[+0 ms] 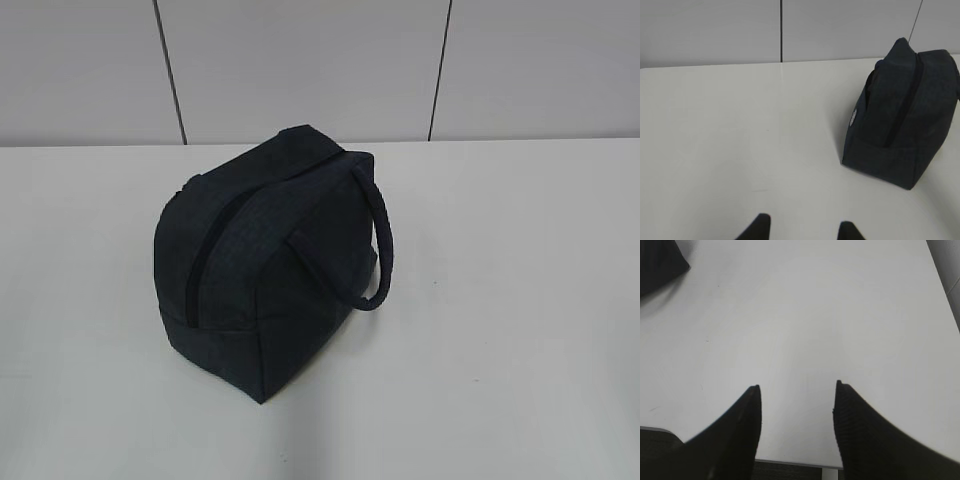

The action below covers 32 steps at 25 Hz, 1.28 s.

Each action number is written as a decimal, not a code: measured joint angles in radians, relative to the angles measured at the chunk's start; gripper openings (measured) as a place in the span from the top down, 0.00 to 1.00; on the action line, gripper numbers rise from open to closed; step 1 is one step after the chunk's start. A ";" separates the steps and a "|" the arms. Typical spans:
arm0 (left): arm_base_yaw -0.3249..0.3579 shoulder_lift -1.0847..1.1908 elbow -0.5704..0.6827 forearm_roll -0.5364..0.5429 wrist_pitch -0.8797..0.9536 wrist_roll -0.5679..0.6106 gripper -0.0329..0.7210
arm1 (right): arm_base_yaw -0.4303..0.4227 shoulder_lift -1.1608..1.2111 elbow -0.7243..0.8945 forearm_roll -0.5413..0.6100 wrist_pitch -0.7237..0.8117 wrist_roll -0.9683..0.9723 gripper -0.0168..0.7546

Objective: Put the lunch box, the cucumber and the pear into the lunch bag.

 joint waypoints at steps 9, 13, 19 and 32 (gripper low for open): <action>-0.001 0.000 0.000 -0.001 0.000 0.000 0.64 | 0.000 0.000 0.000 0.000 0.000 0.001 0.49; -0.001 0.000 0.000 -0.001 0.000 0.000 0.64 | 0.000 0.000 0.000 -0.002 0.000 0.001 0.49; -0.001 0.000 0.000 -0.001 -0.001 0.000 0.64 | 0.000 0.000 0.000 -0.002 0.000 0.001 0.49; -0.001 0.000 0.000 -0.001 -0.004 0.000 0.64 | 0.000 0.000 0.000 -0.002 0.000 0.002 0.50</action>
